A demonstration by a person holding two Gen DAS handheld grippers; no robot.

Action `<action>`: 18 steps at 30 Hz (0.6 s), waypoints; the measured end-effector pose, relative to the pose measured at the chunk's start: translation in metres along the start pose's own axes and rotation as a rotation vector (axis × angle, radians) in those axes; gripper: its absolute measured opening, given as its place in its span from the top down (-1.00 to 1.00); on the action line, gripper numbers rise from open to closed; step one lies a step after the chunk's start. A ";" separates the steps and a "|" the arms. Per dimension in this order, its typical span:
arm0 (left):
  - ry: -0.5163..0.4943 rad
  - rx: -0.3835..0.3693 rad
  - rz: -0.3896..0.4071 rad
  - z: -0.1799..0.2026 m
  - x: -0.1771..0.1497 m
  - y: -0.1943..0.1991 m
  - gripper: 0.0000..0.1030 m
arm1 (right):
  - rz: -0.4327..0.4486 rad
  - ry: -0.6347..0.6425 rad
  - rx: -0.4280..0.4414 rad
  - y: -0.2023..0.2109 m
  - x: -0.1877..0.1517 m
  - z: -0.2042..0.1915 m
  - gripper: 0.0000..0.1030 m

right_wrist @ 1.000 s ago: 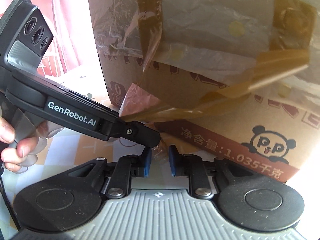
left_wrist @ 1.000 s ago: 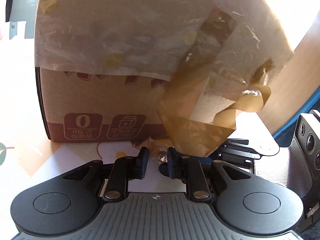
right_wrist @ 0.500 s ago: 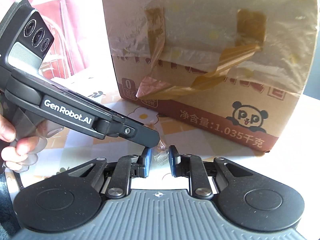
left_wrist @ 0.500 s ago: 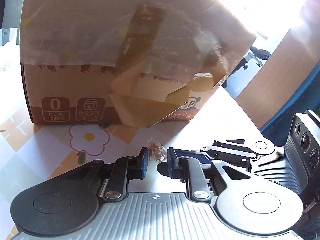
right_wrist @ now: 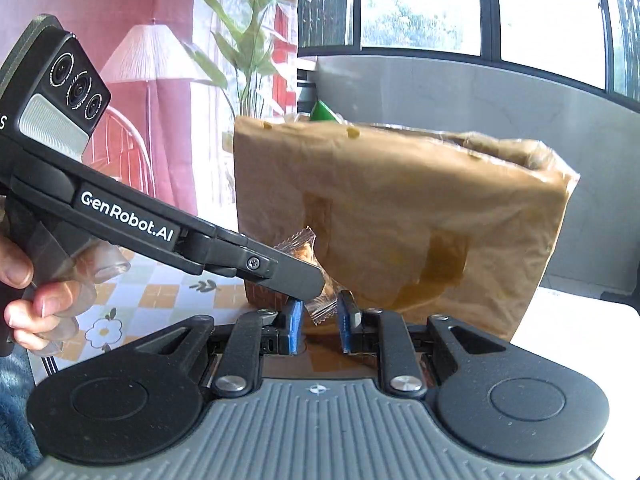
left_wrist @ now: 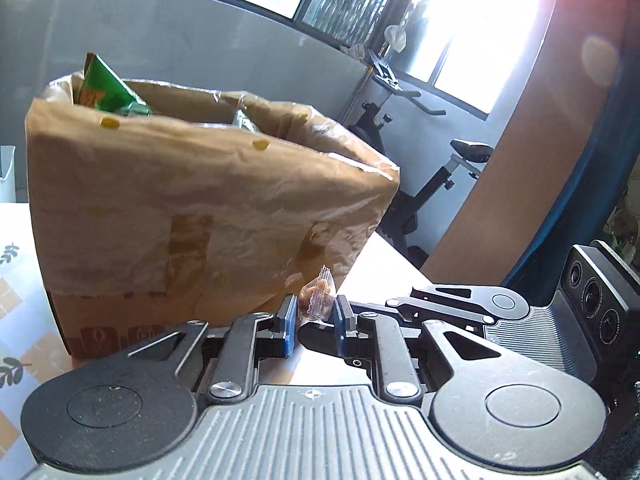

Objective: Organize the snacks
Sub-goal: 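Carry the clear packet over the box and open the left tool to drop it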

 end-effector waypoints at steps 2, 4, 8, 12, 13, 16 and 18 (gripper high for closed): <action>-0.012 0.001 0.027 0.006 0.013 0.001 0.60 | 0.030 0.004 0.001 0.006 0.013 -0.001 0.61; -0.026 0.002 0.053 0.011 0.022 0.007 0.60 | 0.055 0.022 -0.003 0.009 0.025 -0.003 0.61; -0.060 0.012 0.103 0.018 0.048 0.011 0.60 | 0.105 0.037 -0.003 0.014 0.051 -0.001 0.61; -0.085 0.029 0.134 0.014 0.070 0.016 0.60 | 0.139 0.026 0.008 0.016 0.078 0.006 0.60; -0.091 0.034 0.138 0.013 0.076 0.015 0.60 | 0.143 0.023 0.010 0.011 0.083 0.007 0.61; -0.103 0.055 0.142 0.006 0.091 0.009 0.60 | 0.148 0.018 0.012 0.000 0.101 0.013 0.60; -0.096 0.065 0.140 -0.002 0.098 0.002 0.60 | 0.143 0.020 0.010 -0.010 0.109 0.018 0.60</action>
Point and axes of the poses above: each gripper's, at about its wrist camera, not at the fingertips, and y roughly against the way its jaws point, z to its right, x to its top, the point moved 5 cm from there along -y, roughly the way its jaws point, and after that the axes turned 9 degrees about -y, right-handed, at the moved point
